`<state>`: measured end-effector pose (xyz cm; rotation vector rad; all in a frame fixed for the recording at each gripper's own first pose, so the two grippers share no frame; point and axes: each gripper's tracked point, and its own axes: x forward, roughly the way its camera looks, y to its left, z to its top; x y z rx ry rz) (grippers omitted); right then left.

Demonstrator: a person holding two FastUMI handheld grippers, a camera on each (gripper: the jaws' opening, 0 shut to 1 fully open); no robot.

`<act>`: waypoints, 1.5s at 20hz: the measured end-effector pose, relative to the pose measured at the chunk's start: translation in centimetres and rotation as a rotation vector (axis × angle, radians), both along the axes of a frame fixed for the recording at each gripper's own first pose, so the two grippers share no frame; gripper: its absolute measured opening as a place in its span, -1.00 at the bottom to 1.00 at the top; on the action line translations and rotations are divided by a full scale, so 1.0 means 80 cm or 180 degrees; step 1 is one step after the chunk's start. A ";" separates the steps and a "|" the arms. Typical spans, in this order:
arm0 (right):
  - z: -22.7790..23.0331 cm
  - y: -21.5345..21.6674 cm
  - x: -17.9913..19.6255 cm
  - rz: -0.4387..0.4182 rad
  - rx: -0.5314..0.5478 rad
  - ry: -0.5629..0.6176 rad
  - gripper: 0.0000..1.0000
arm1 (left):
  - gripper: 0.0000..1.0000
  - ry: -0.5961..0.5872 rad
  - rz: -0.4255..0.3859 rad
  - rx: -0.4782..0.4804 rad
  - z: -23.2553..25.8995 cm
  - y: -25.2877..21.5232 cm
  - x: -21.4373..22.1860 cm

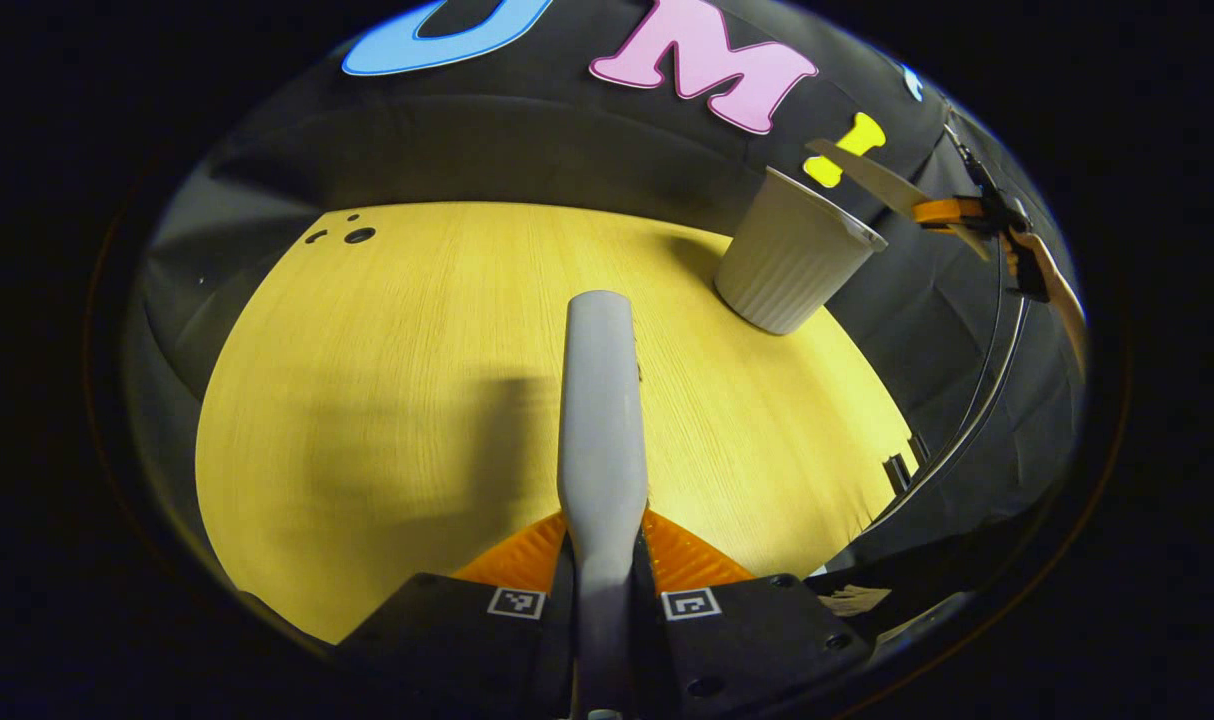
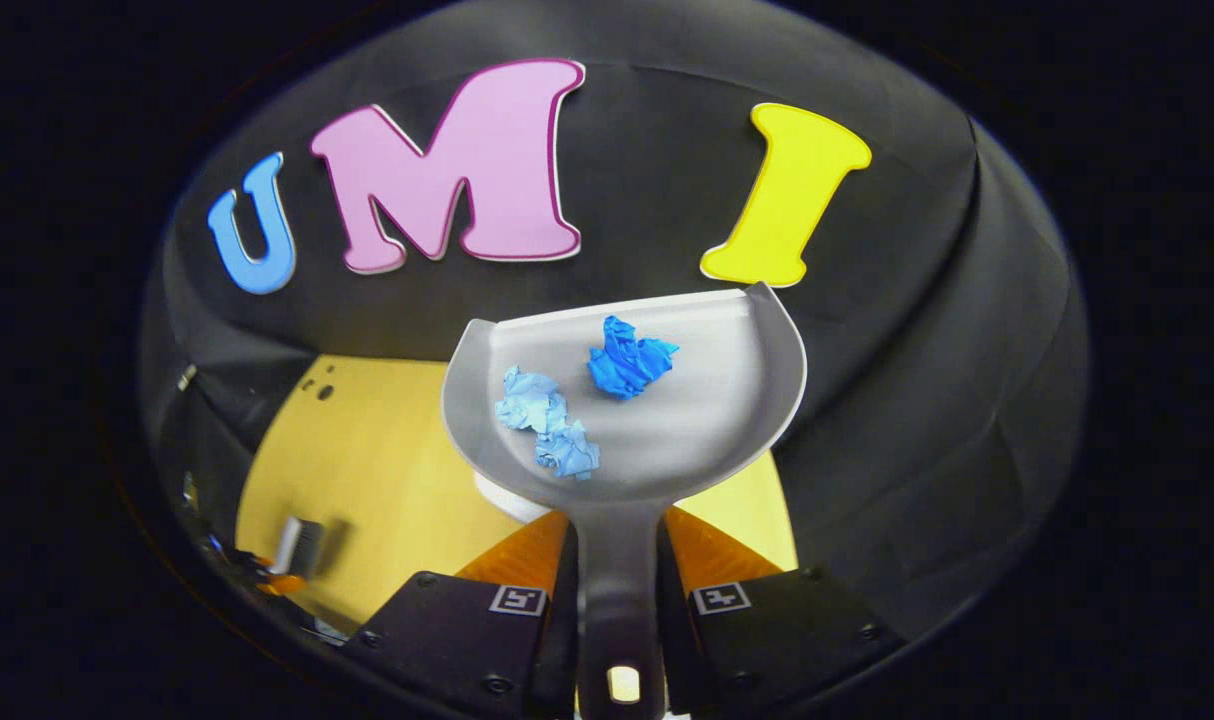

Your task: Pick up the small broom and dustpan from the desktop, sweep the trash into the dustpan with the broom, and then empty the trash into the garbage bin.

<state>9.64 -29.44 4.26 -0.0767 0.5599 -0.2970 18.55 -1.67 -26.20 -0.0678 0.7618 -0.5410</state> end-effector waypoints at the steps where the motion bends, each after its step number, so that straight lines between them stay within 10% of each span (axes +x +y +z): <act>1: -0.009 -0.007 0.003 -0.0009 -0.0130 0.0067 -0.24 | -0.44 -0.0006 0.0019 -0.0018 0.001 0.001 0.001; 10: -0.036 -0.057 0.037 -0.0142 -0.1071 0.0231 -0.24 | -0.44 0.0034 0.0036 -0.0071 0.002 -0.008 0.014; 30: -0.009 -0.043 0.057 0.0475 -0.3919 0.0798 -0.24 | -0.43 0.0244 0.0147 -0.0103 -0.022 0.003 -0.014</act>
